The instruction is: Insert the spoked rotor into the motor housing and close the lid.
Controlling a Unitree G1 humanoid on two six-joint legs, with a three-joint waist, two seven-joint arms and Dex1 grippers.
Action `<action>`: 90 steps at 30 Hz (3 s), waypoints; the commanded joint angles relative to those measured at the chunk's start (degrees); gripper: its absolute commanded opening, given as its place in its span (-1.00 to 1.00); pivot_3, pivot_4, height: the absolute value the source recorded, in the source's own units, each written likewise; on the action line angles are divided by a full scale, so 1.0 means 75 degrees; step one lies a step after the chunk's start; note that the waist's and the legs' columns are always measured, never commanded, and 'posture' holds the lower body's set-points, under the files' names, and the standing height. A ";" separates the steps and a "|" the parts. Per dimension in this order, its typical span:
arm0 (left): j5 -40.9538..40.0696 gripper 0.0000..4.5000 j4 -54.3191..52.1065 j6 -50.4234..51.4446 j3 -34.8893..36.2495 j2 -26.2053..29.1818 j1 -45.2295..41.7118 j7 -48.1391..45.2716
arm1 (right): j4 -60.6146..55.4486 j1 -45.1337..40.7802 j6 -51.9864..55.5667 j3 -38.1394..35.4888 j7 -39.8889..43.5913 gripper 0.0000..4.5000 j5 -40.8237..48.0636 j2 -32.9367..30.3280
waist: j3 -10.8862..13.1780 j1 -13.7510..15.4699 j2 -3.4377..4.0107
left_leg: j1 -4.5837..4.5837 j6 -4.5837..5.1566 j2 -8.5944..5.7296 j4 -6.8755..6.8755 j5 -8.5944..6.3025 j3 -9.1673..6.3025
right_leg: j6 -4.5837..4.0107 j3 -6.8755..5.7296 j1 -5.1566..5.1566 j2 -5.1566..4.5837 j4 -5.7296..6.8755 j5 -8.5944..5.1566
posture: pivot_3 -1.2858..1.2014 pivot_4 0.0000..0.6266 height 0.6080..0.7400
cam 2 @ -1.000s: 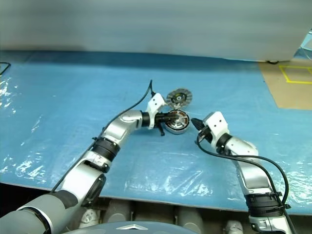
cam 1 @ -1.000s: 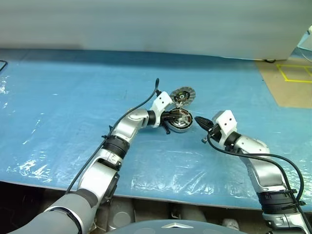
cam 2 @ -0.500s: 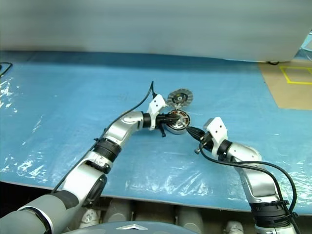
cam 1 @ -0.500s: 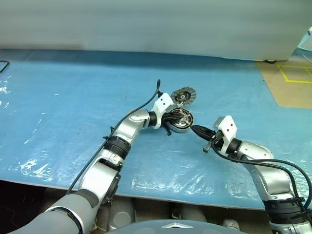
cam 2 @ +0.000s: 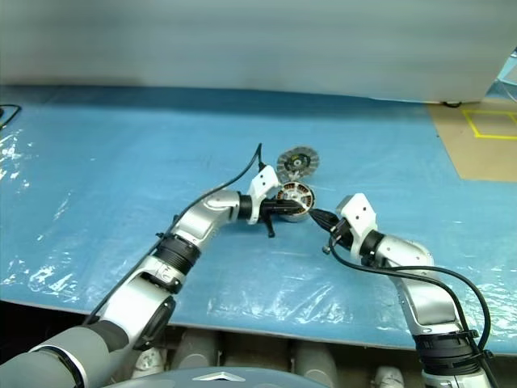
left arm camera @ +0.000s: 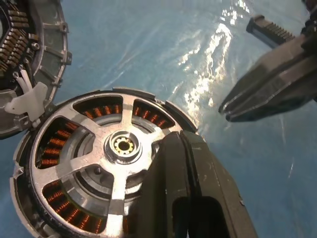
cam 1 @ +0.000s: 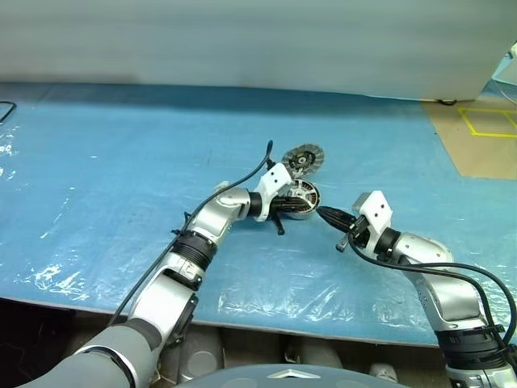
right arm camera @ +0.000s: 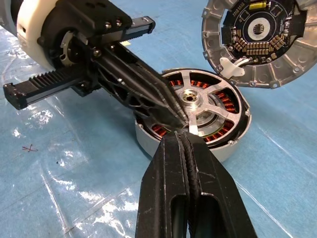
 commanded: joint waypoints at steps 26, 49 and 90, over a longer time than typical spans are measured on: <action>-0.0504 -0.98 0.4815 -0.3060 0.2491 0.0557 -0.3414 0.0871 | -0.0075 -0.0175 -0.0135 -0.0052 -0.0236 -1.00 0.0064 0.0198 | 0.0005 0.0026 -0.0002 | -0.0028 -0.0003 -0.0011 -0.0010 0.0002 -0.0014 | 0.0059 -0.0004 -0.0014 0.0004 -0.0005 0.0035 | 0.03 -0.52 1.00; 0.0304 -0.98 0.5465 -0.3060 0.2355 -0.0238 -0.3613 -0.2192 | -0.0705 0.0255 0.0099 -0.0064 -0.0641 -1.00 0.0064 0.0227 | 0.0008 0.0043 -0.0006 | -0.0021 -0.0022 -0.0016 -0.0011 -0.0009 -0.0019 | 0.0075 -0.0002 -0.0013 -0.0001 -0.0003 0.0044 | 0.03 -0.52 1.00; -0.1114 -1.00 -0.0877 -0.1452 0.1893 0.1430 0.0947 -0.2475 | 0.0952 -0.2141 0.1222 -0.0110 -0.1410 0.77 0.0595 0.1346 | 0.0005 -0.0041 0.0004 | -0.0008 0.0002 0.0006 -0.0011 0.0001 0.0005 | 0.0005 -0.0004 -0.0024 0.0000 0.0015 0.0008 | 0.03 -0.52 1.00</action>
